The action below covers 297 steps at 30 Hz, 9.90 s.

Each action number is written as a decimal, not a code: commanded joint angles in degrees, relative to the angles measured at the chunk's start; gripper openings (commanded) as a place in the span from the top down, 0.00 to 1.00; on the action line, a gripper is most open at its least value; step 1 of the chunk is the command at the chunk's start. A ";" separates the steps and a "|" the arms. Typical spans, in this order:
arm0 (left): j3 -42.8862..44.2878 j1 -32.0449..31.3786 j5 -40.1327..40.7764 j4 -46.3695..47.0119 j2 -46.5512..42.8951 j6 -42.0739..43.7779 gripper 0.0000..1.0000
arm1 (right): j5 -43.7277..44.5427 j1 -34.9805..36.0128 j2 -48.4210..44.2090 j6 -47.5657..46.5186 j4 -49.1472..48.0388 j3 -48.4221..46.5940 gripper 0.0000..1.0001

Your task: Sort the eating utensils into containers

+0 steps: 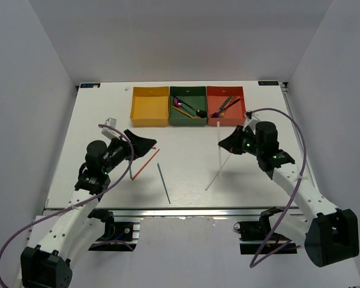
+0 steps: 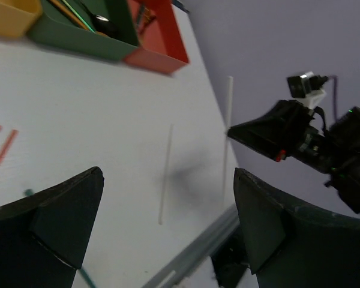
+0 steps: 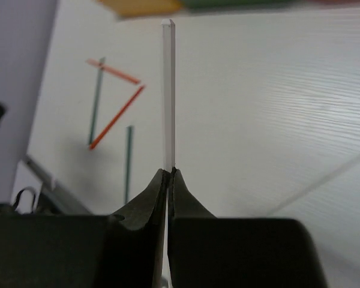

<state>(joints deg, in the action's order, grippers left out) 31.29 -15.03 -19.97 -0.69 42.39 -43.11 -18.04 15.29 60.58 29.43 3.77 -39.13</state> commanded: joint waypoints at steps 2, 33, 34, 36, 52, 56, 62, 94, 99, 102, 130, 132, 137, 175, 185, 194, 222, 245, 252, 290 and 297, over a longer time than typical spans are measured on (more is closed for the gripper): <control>-4.66 -1.49 -13.17 32.72 1.38 -17.43 0.02 | -12.02 10.95 -0.72 5.36 -13.67 0.29 1.00; 0.70 -8.26 -3.24 16.42 8.14 -4.17 1.00 | -2.26 36.74 21.78 10.74 -23.63 -18.61 1.00; 1.05 -8.18 -2.63 16.33 8.67 -4.78 1.00 | -1.30 36.66 21.34 10.65 -23.55 -18.35 1.00; 2.28 -8.18 -1.05 15.29 10.07 -5.31 1.00 | 0.63 36.04 20.46 9.68 -21.37 -17.65 0.79; 47.34 1.13 33.42 -8.36 49.08 -2.51 1.00 | 29.64 24.88 -10.03 6.52 5.10 -1.82 0.11; 65.52 3.33 34.12 -10.21 63.74 3.02 1.00 | 29.47 24.70 -12.94 4.06 7.56 -1.21 0.11; 71.19 3.95 30.87 -0.82 73.61 8.48 1.00 | 26.58 24.61 -14.26 2.39 6.16 -0.07 0.11; 68.21 3.69 21.55 9.85 72.60 2.15 0.02 | 44.30 24.61 7.87 13.00 17.65 -7.09 0.11; 62.41 3.51 23.30 8.95 60.46 4.43 0.02 | 49.34 24.61 11.67 22.41 22.16 -7.63 0.11; 62.75 3.34 27.25 4.75 57.72 6.20 0.02 | 46.79 24.61 11.85 24.09 20.75 -6.31 0.12; 19.27 2.90 39.22 -31.31 11.84 17.97 0.02 | 50.04 38.85 38.56 56.86 40.89 -16.95 0.34; 18.11 2.90 38.16 -31.13 12.10 18.24 0.02 | 49.34 39.03 38.74 57.93 39.57 -14.15 0.53; 17.93 2.90 37.63 -30.87 11.31 18.85 0.02 | 46.79 38.94 36.99 58.20 30.80 -7.72 0.80; -0.35 -5.80 -7.36 14.92 15.70 -7.59 0.87 | 12.49 44.30 19.75 6.78 -22.68 -11.58 1.00; 9.57 -5.80 10.63 1.24 20.96 -6.55 1.00 | 34.20 41.84 11.77 10.03 -6.24 -10.97 0.37; 32.47 -0.99 28.65 -7.83 37.31 -4.09 1.00 | 50.03 40.43 -9.67 12.58 5.54 -1.47 0.11; 70.05 3.95 24.11 4.82 79.96 -1.53 0.27 | 44.59 40.26 -15.07 4.06 6.26 2.57 0.11; 40.99 3.95 39.31 -29.73 25.41 6.98 0.02 | 39.84 52.99 43.20 4.41 19.16 -34.86 0.26; 25.33 3.95 36.14 -32.18 8.60 14.19 0.02 | 41.33 53.53 53.06 3.53 22.85 -43.83 0.36; -13.80 -2.81 -14.76 33.06 2.34 -16.31 0.13 | 15.59 46.67 18.61 6.34 -9.57 -21.24 1.00; -12.74 -3.43 -13.17 28.72 4.45 -12.61 0.59 | 16.37 46.67 18.52 6.08 -9.22 -21.68 1.00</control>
<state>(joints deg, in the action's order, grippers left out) 16.64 -18.13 -33.50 28.49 46.92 -57.84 -1.10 61.78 79.99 35.64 -3.18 -58.61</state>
